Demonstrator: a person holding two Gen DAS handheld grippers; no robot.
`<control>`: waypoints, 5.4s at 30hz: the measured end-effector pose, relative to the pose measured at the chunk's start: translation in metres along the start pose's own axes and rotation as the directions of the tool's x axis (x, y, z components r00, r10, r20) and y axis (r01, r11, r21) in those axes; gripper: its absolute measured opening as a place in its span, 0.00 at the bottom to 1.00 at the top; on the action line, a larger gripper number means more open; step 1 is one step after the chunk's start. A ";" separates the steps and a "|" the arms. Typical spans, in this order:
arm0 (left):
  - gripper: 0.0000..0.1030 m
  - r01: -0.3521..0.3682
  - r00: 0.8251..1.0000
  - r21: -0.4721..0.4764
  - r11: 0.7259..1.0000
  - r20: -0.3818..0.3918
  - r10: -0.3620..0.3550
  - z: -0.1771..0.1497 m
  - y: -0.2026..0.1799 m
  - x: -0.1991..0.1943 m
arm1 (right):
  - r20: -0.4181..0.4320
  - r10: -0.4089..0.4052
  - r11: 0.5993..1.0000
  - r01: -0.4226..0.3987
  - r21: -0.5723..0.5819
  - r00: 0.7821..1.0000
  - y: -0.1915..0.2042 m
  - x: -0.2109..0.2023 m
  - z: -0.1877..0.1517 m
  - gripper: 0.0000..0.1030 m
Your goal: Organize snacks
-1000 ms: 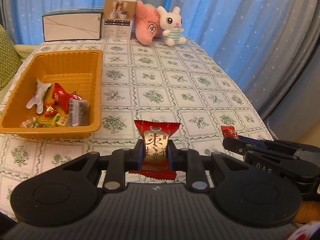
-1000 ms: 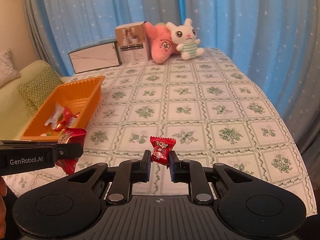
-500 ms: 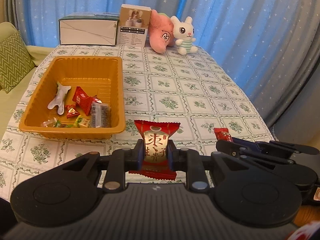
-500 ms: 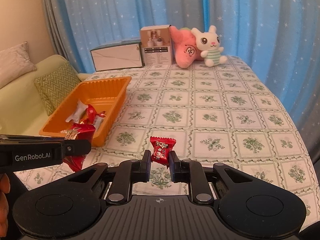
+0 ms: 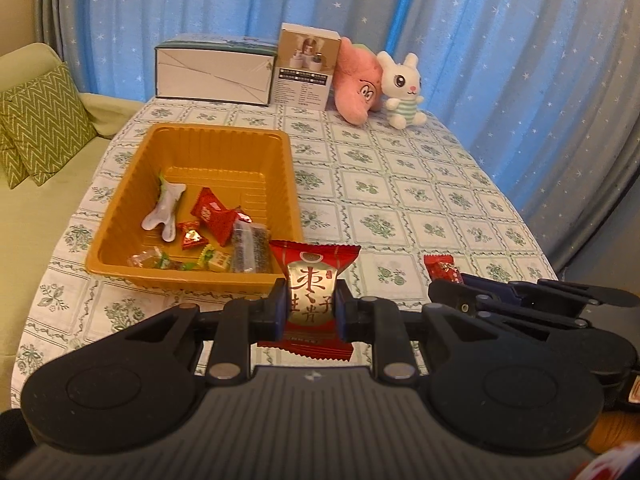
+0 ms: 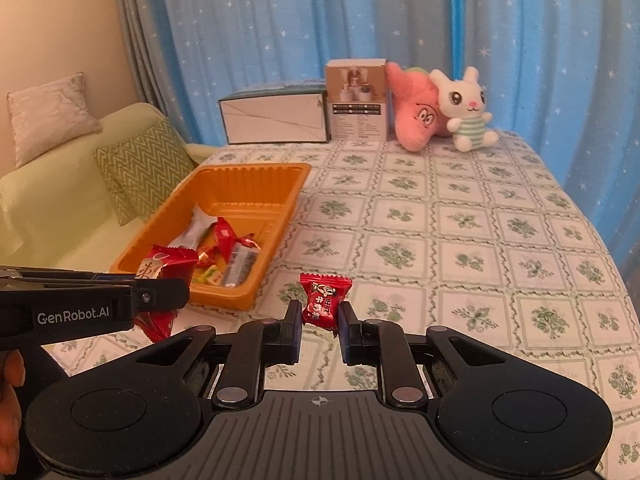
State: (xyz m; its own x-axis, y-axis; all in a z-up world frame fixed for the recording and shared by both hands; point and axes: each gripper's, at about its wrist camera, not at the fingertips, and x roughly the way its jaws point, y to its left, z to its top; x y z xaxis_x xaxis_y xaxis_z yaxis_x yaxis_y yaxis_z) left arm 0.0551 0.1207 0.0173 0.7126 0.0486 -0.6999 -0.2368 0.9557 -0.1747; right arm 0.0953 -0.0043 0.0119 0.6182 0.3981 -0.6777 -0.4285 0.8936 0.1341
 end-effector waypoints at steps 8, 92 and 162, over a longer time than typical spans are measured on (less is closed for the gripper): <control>0.20 -0.046 0.999 -0.041 0.998 0.019 0.046 0.013 0.030 -0.005 | 0.004 0.038 0.999 -0.038 -0.038 0.999 0.021 0.014 0.014 0.18; 0.32 -0.114 0.992 0.051 0.992 -0.050 0.117 0.116 0.133 0.113 | -0.071 0.113 0.992 -0.116 -0.042 0.991 0.058 0.186 0.125 0.18; 0.63 -0.162 0.987 0.009 0.987 0.000 0.162 0.008 0.024 -0.060 | -0.083 0.023 0.998 -0.017 0.064 0.996 0.020 -0.030 0.026 0.51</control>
State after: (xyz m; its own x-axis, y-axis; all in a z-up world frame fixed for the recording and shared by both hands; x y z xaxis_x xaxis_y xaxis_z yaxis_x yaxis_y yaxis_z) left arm 0.0120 0.1427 0.0605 0.6650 0.2033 -0.7187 -0.3432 0.9378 -0.0523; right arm 0.0856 0.0073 0.0538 0.5514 0.3997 -0.7322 -0.3961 0.8979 0.1919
